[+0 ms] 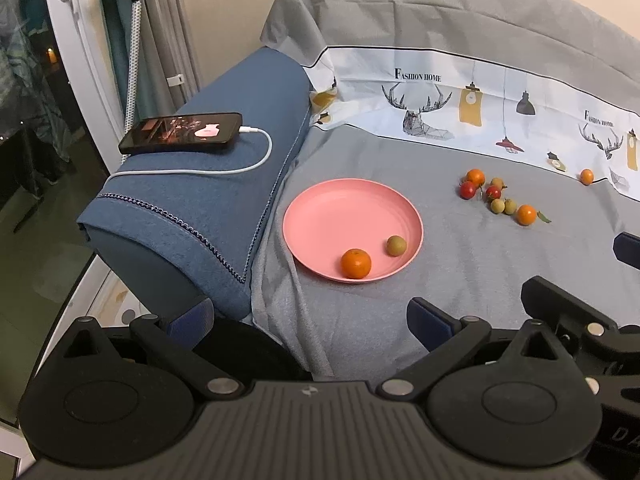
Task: Organize fruits
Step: 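Withdraw both tools from the pink plate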
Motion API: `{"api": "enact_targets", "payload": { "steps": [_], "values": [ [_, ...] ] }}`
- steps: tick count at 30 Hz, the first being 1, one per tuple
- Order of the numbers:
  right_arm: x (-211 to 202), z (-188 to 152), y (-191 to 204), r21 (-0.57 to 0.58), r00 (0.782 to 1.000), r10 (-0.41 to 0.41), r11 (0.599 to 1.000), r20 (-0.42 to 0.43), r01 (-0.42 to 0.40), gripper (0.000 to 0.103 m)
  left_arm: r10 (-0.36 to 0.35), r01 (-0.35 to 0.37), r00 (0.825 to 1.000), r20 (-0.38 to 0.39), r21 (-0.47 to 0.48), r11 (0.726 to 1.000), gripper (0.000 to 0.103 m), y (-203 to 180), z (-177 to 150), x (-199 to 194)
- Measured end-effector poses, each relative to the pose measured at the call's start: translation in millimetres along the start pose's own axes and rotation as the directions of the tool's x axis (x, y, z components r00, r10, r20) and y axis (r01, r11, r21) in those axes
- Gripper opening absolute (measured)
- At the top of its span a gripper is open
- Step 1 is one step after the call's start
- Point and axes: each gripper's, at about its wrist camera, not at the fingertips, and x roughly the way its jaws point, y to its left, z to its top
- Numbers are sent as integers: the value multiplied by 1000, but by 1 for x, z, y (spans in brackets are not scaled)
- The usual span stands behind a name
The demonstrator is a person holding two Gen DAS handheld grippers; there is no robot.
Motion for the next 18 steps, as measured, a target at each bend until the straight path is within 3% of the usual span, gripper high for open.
{"api": "enact_targets", "payload": {
  "steps": [18],
  "values": [
    [8,-3,-1,22,999,9,1000,-33,-8,97,3,-3,999,-35,16,1000,103,-1,-1,13]
  ]
}}
